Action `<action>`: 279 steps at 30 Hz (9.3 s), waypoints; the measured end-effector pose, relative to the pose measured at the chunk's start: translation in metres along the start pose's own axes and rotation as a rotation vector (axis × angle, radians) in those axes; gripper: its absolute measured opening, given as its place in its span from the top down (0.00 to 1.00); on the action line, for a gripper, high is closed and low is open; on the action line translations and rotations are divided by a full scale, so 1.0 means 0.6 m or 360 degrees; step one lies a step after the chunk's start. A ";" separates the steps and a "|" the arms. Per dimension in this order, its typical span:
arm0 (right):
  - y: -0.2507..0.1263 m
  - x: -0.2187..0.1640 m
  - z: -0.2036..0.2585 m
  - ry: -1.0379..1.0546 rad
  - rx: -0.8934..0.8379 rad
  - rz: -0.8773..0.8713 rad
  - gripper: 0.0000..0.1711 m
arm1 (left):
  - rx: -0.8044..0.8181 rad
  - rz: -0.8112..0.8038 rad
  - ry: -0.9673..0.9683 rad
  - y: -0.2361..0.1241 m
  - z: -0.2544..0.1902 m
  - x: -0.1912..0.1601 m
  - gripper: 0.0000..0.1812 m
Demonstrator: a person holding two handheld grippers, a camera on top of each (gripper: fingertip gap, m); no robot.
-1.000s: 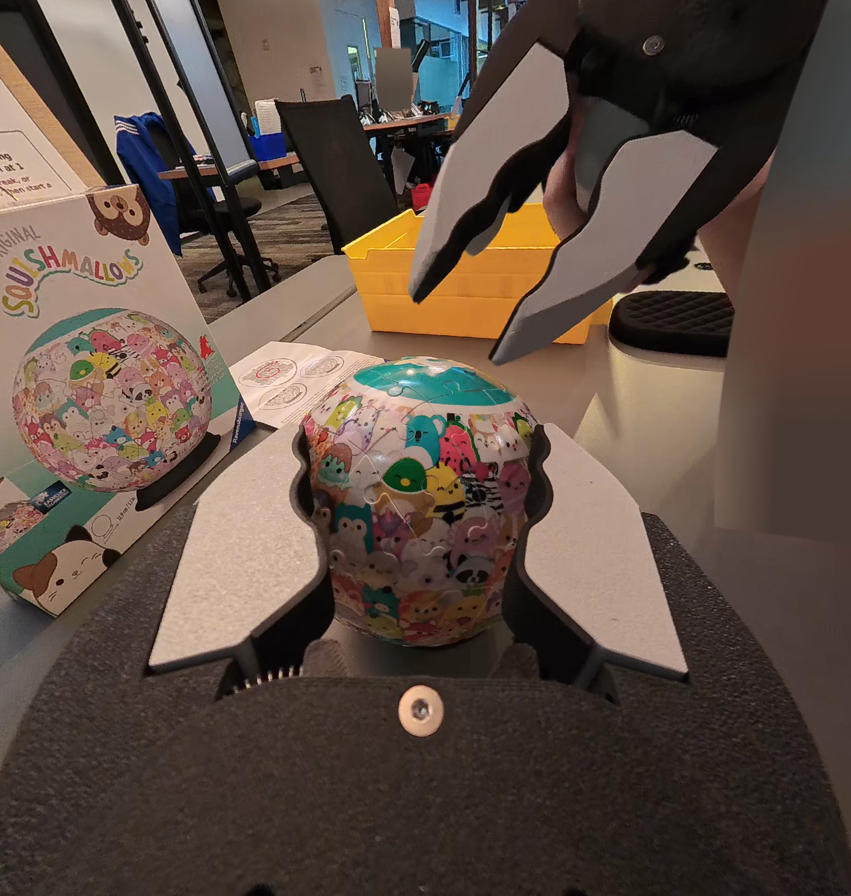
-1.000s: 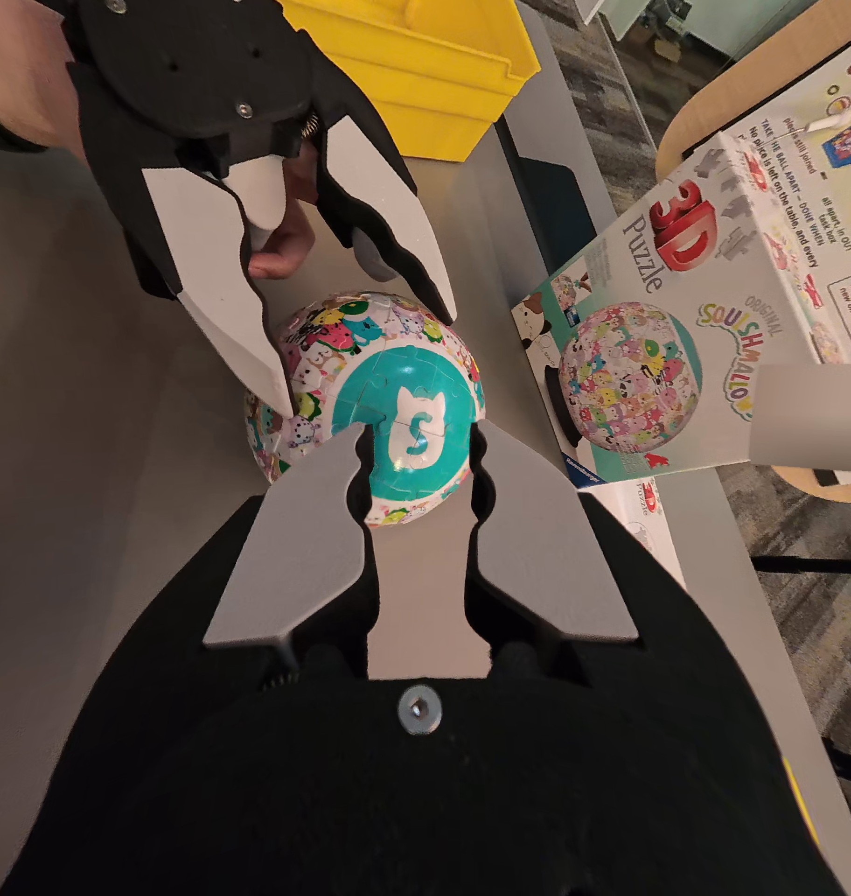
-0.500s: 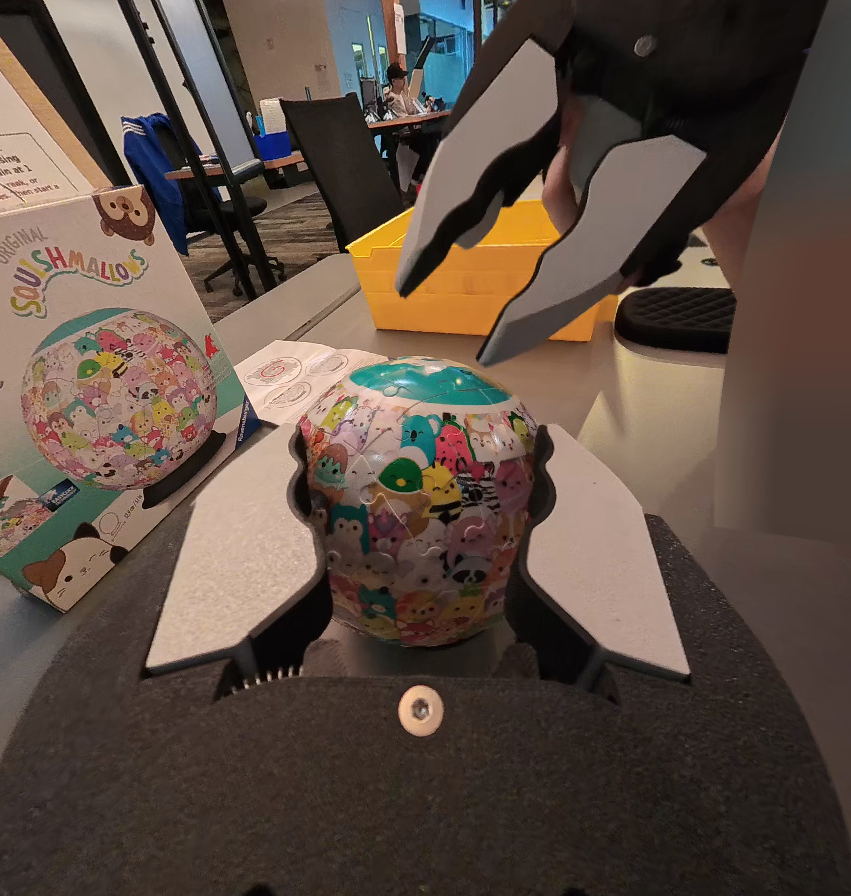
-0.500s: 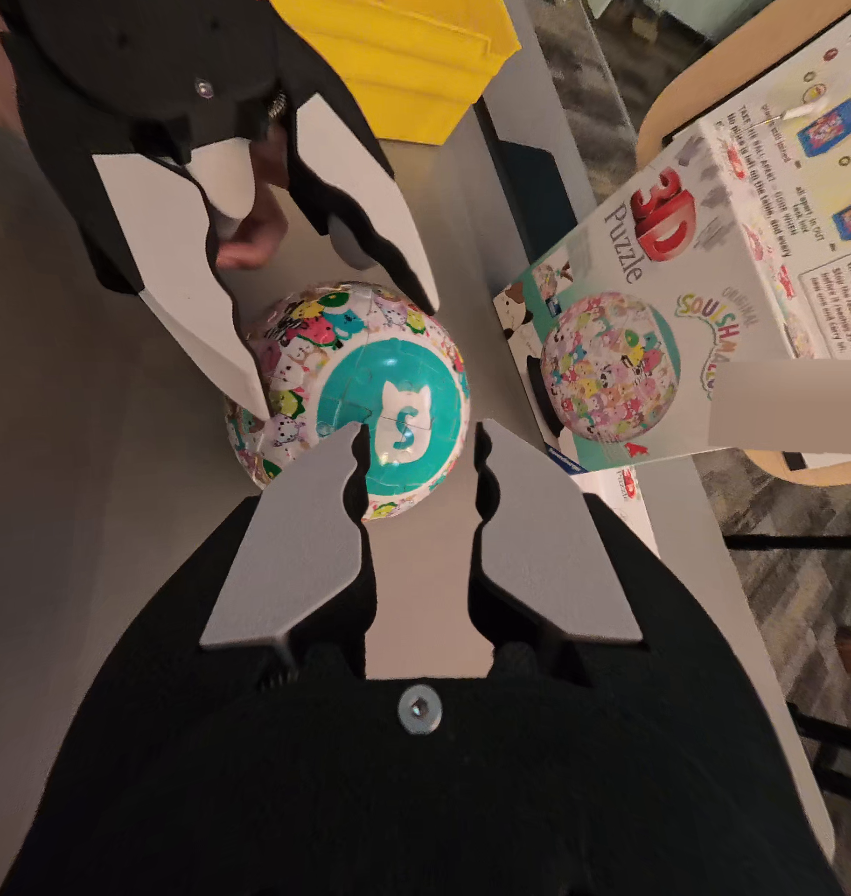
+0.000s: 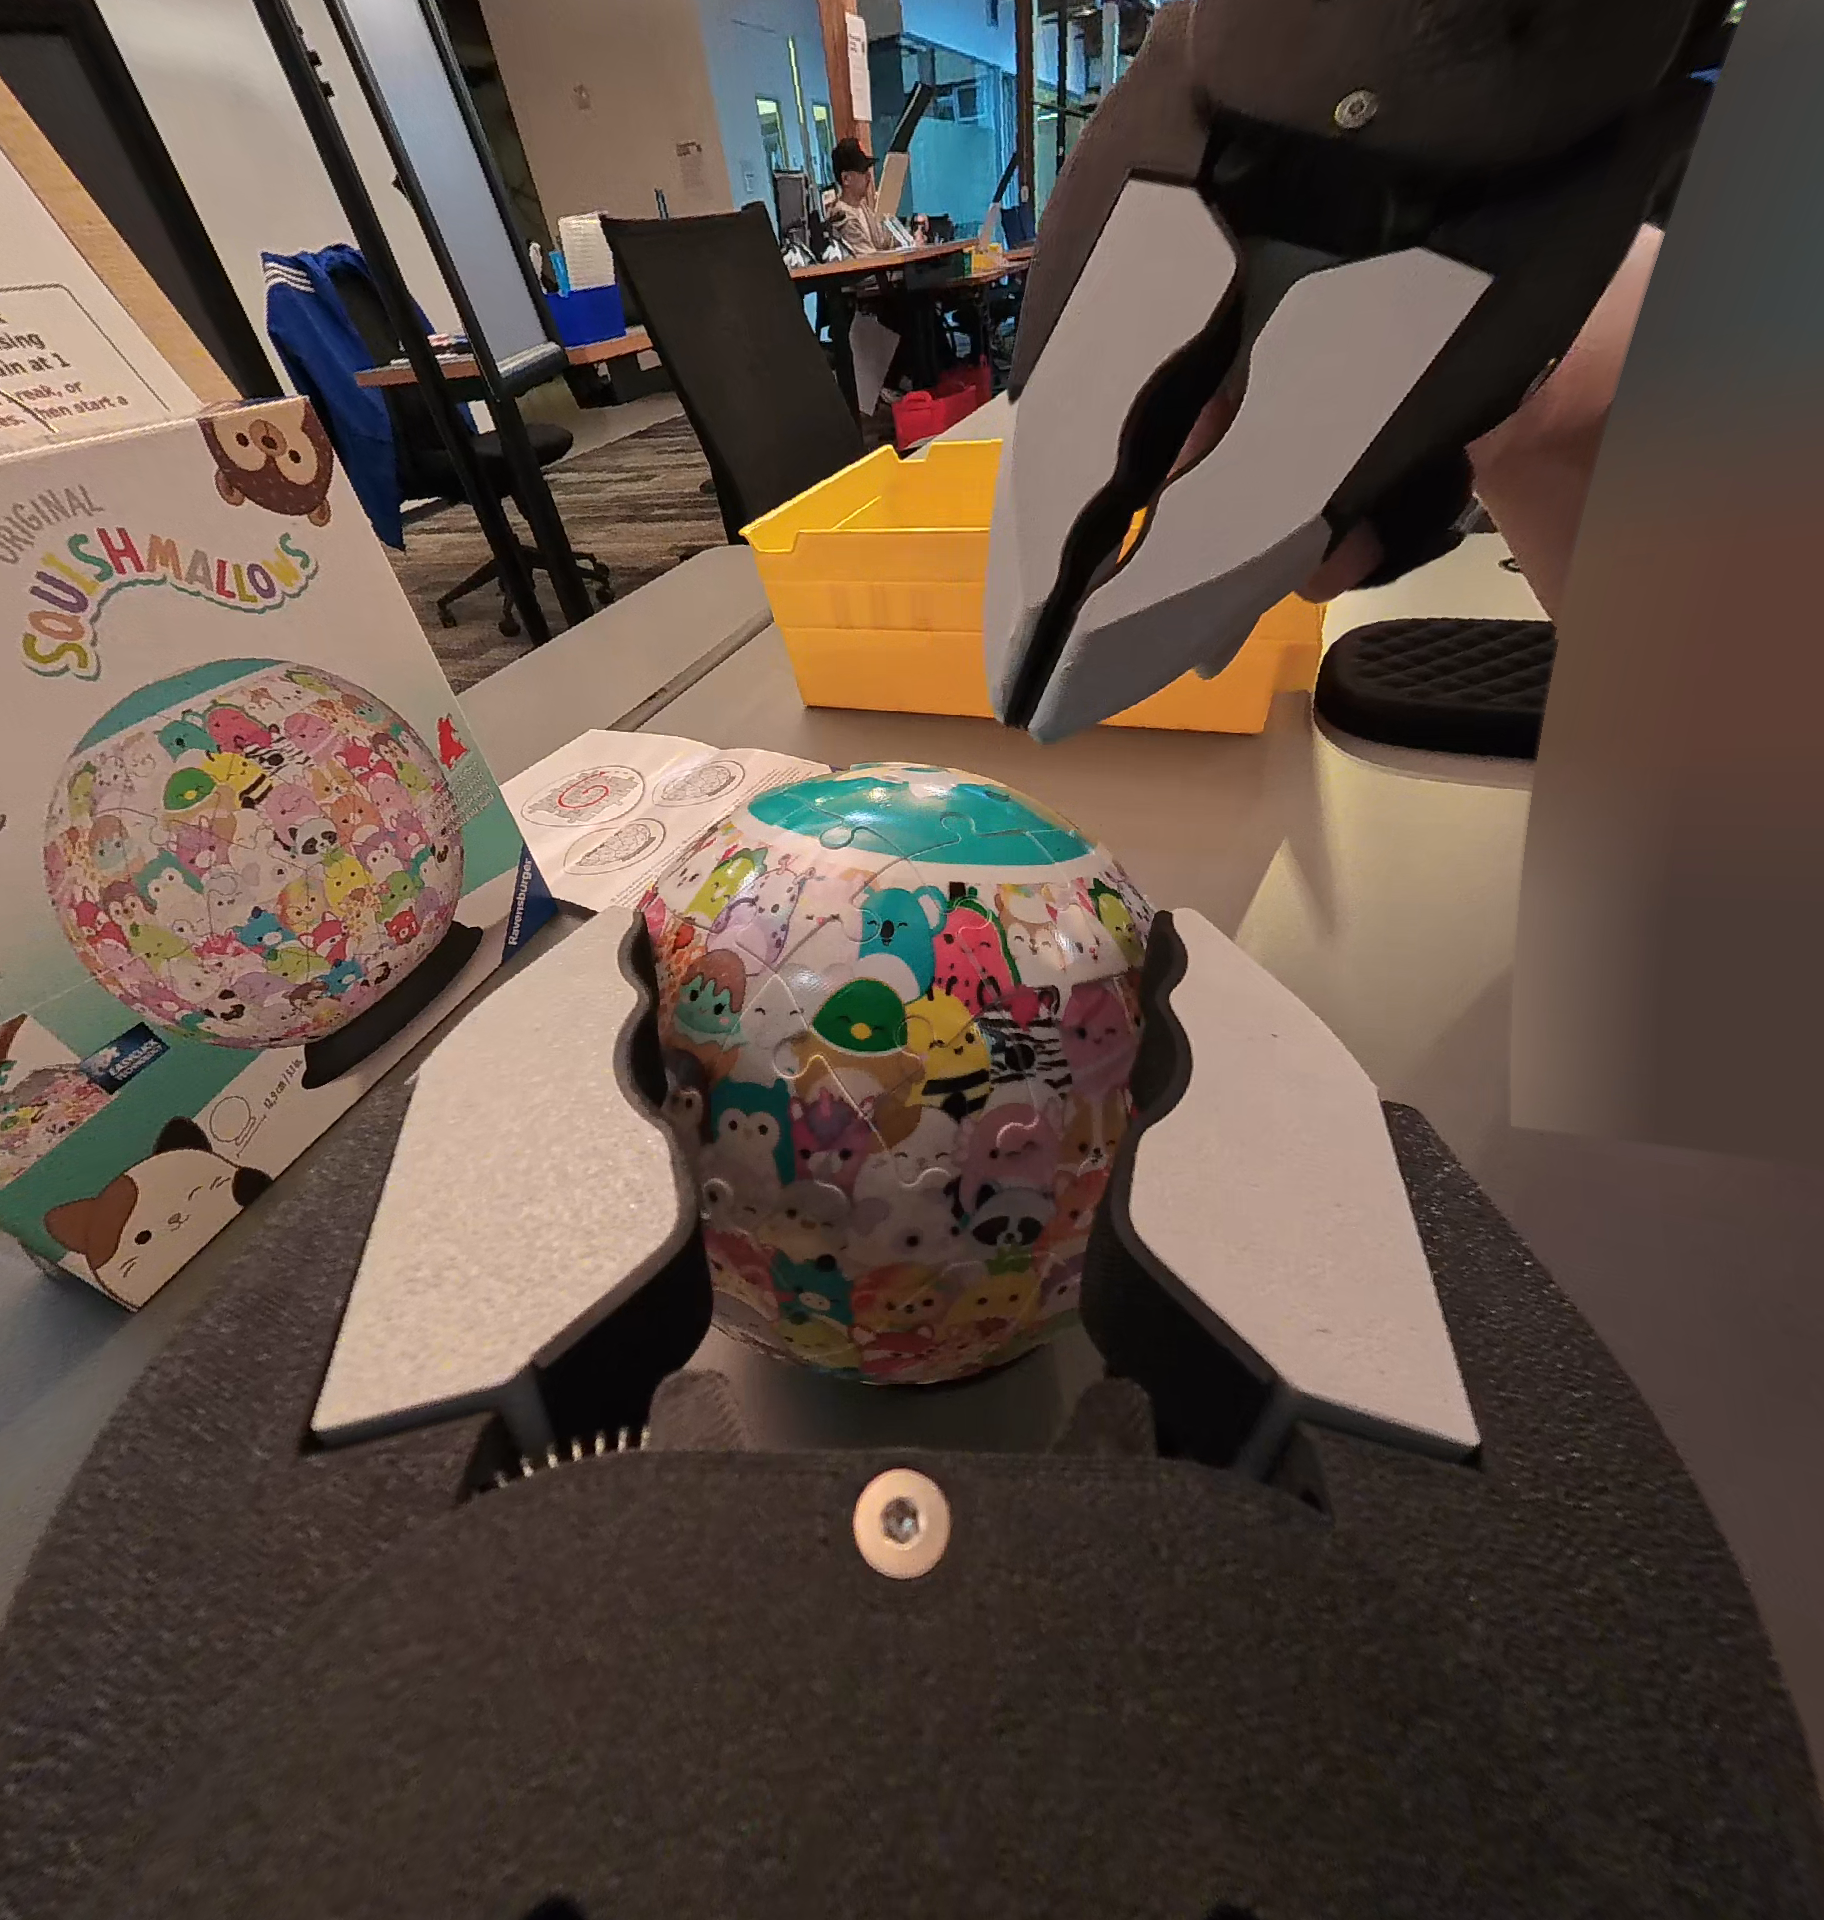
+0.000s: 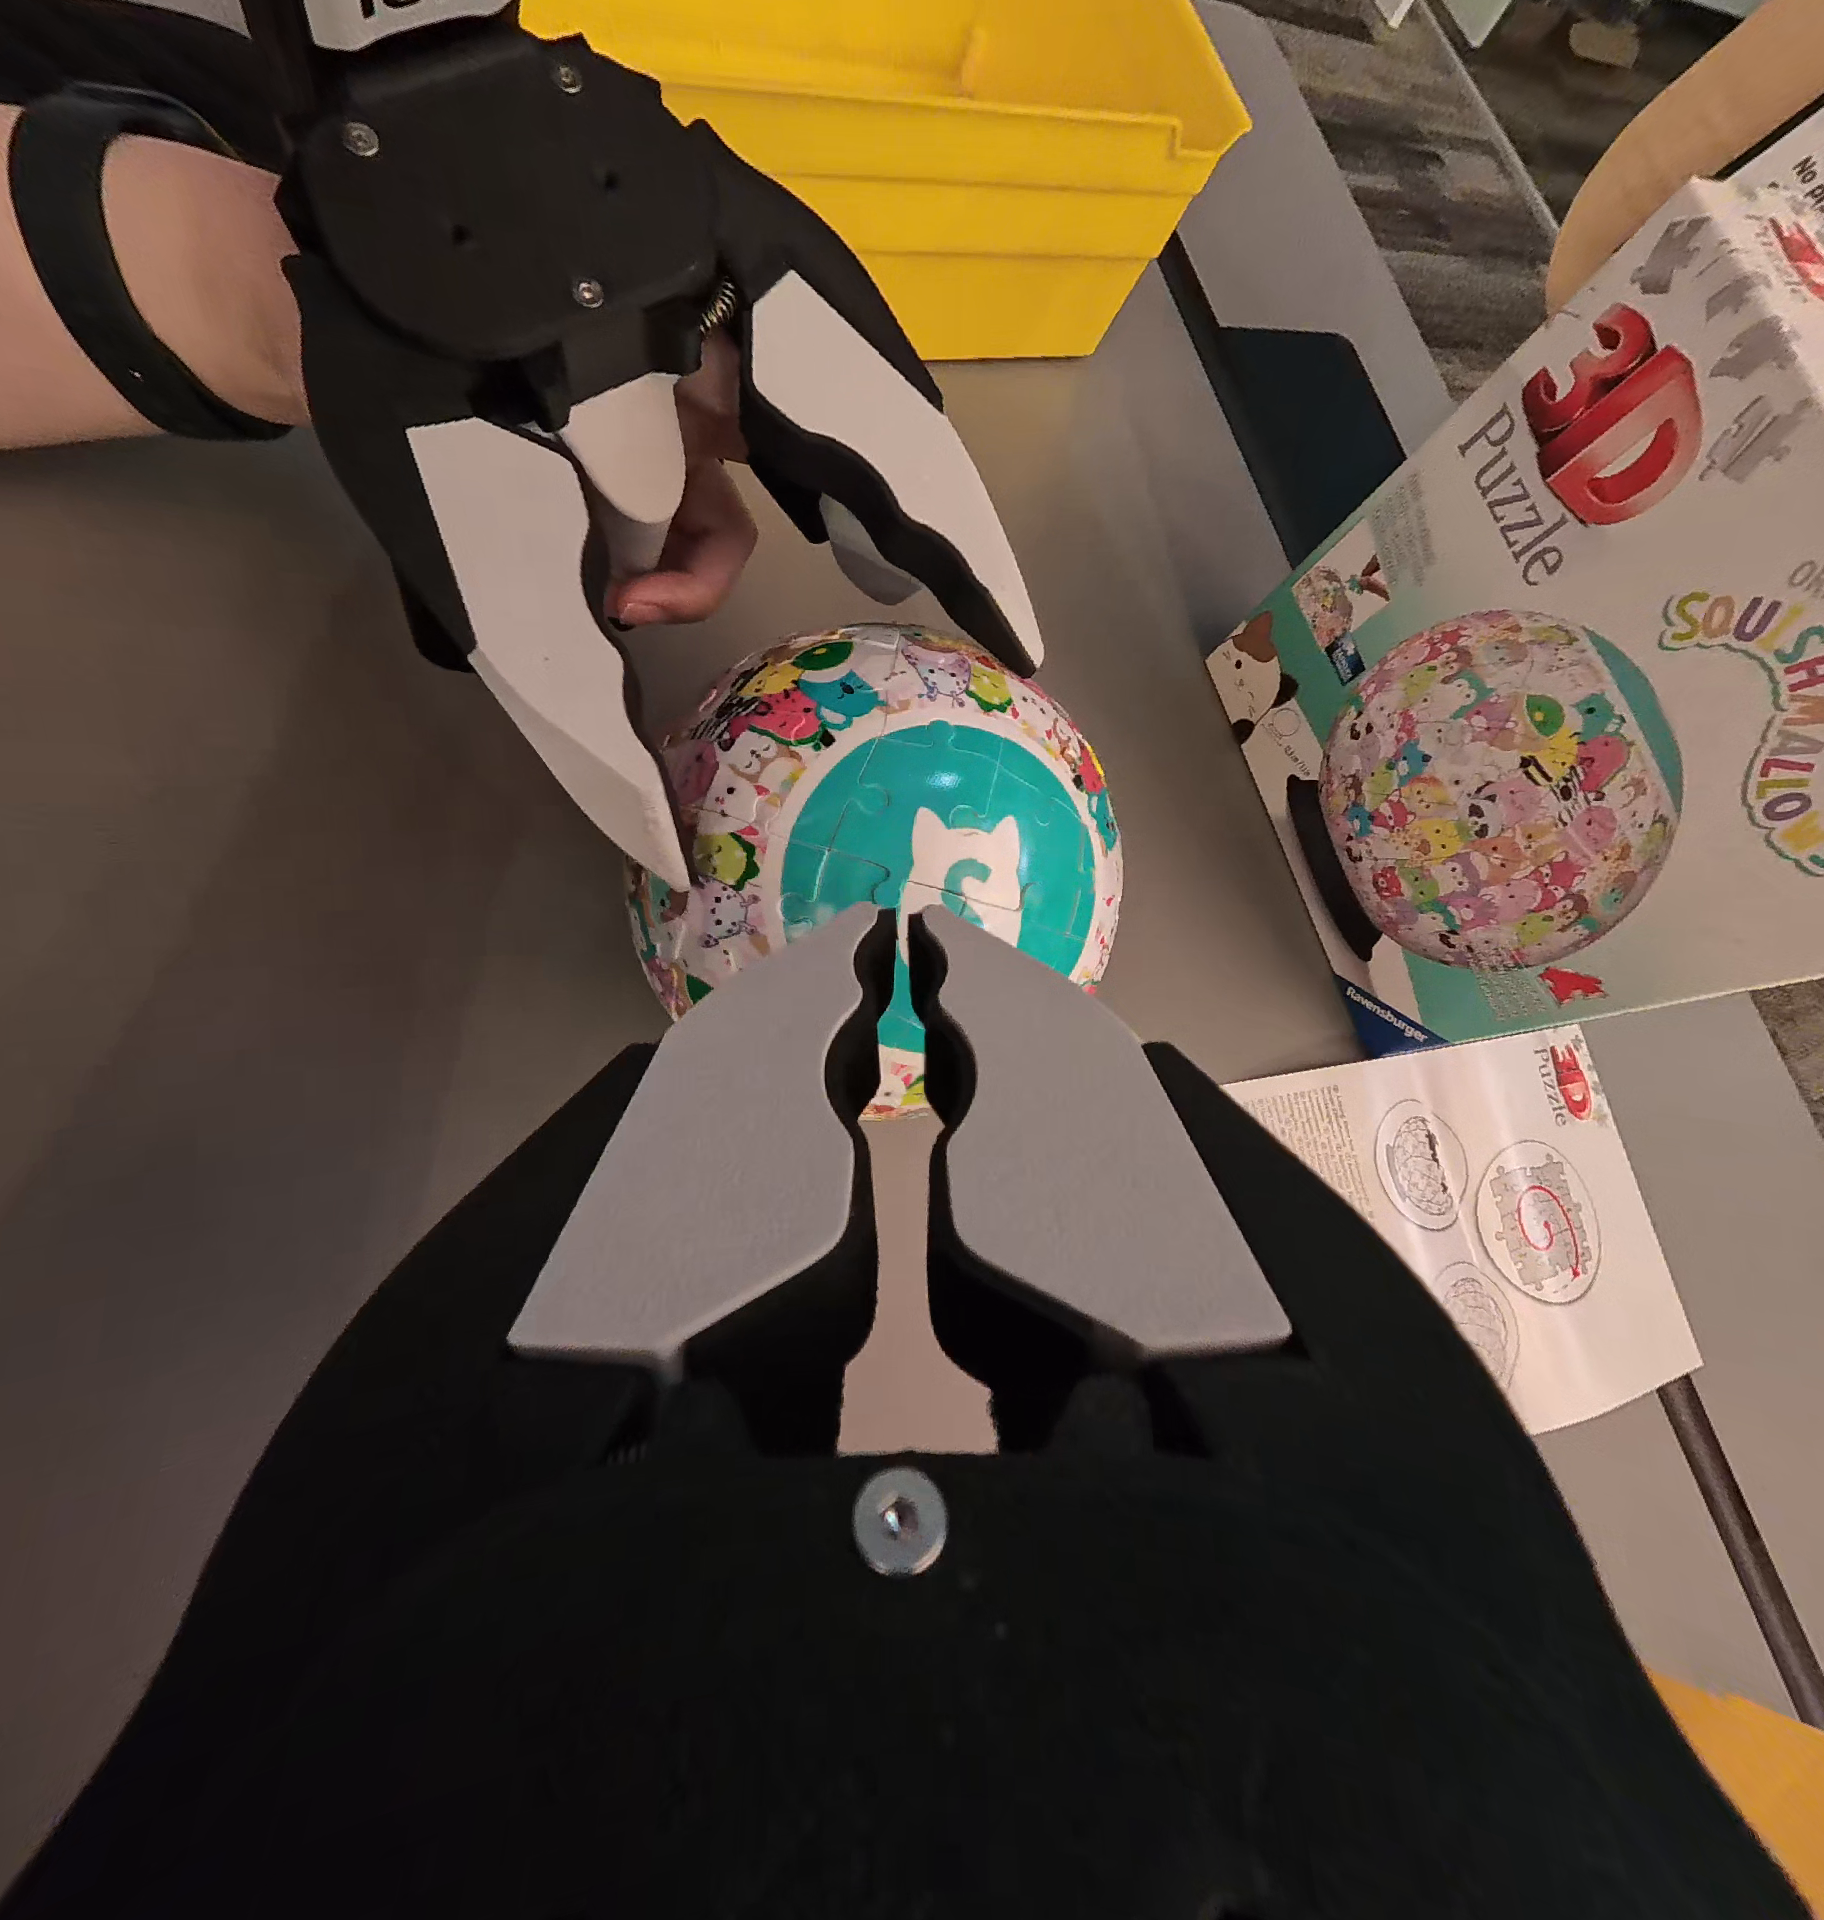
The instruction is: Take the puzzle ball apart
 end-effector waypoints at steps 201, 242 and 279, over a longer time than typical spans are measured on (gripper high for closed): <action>0.031 0.012 0.005 -0.0519 -0.0205 -0.0184 0.91 | 0.0071 -0.0031 0.0012 -0.004 0.001 0.000 0.50; 0.020 -0.008 0.020 0.0329 -0.0088 -0.0277 0.96 | 0.0217 0.0015 0.0063 0.017 -0.019 -0.012 0.38; 0.010 -0.023 0.009 0.0055 -0.0083 -0.0503 1.00 | 0.0093 -0.0041 0.0099 0.011 -0.023 -0.014 0.38</action>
Point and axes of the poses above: each gripper's, where its closed fingertips meet, y out along the fingers, x out of its top, z = x × y across the jaws, the point moved 3 cm from there along -y, back along the fingers
